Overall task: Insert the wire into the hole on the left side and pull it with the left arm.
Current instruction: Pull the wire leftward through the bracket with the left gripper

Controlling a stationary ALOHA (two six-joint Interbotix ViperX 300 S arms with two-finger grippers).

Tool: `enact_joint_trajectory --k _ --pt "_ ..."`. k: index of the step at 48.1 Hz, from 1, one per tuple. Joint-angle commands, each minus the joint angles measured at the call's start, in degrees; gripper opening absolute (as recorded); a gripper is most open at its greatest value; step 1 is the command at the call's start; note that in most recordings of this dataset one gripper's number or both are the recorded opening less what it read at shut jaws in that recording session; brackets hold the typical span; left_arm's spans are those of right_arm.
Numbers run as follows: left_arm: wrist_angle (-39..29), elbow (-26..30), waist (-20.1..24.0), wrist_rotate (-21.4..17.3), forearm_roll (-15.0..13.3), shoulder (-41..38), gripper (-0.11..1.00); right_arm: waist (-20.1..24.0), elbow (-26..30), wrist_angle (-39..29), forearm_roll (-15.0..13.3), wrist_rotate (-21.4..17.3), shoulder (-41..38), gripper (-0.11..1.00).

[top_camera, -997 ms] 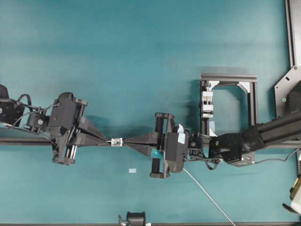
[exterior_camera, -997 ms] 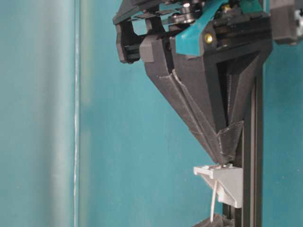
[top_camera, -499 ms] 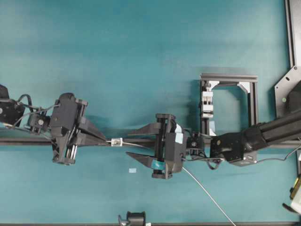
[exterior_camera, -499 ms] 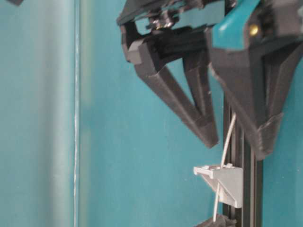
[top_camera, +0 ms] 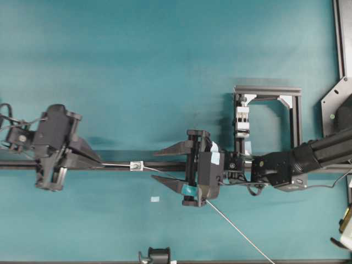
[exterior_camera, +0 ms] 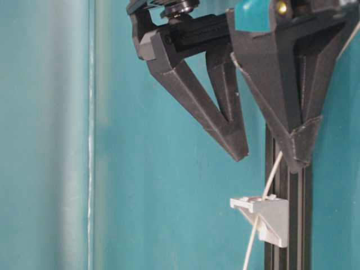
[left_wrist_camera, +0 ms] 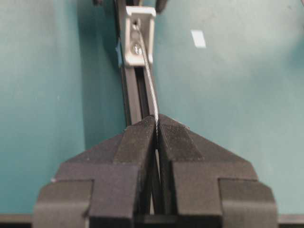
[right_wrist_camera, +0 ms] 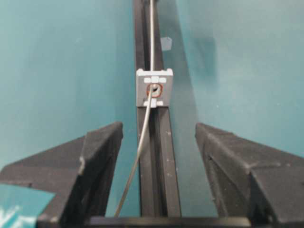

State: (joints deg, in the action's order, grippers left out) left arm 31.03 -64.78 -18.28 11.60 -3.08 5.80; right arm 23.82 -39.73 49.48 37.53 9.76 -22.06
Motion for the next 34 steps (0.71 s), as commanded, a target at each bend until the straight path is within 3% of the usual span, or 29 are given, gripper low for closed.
enact_joint_trajectory --k 1,16,34 --pt "-1.1 -1.2 -0.7 0.2 0.1 3.5 -0.1 0.2 0.3 0.3 -0.3 0.1 2.1 0.71" --pt "-5.4 -6.8 -0.8 0.3 0.1 11.8 -0.1 0.2 0.4 0.2 -0.2 0.0 2.2 0.71" --pt "-8.1 -7.3 -1.1 3.2 0.1 12.5 -0.1 0.2 0.6 0.3 -0.2 0.1 2.1 0.71"
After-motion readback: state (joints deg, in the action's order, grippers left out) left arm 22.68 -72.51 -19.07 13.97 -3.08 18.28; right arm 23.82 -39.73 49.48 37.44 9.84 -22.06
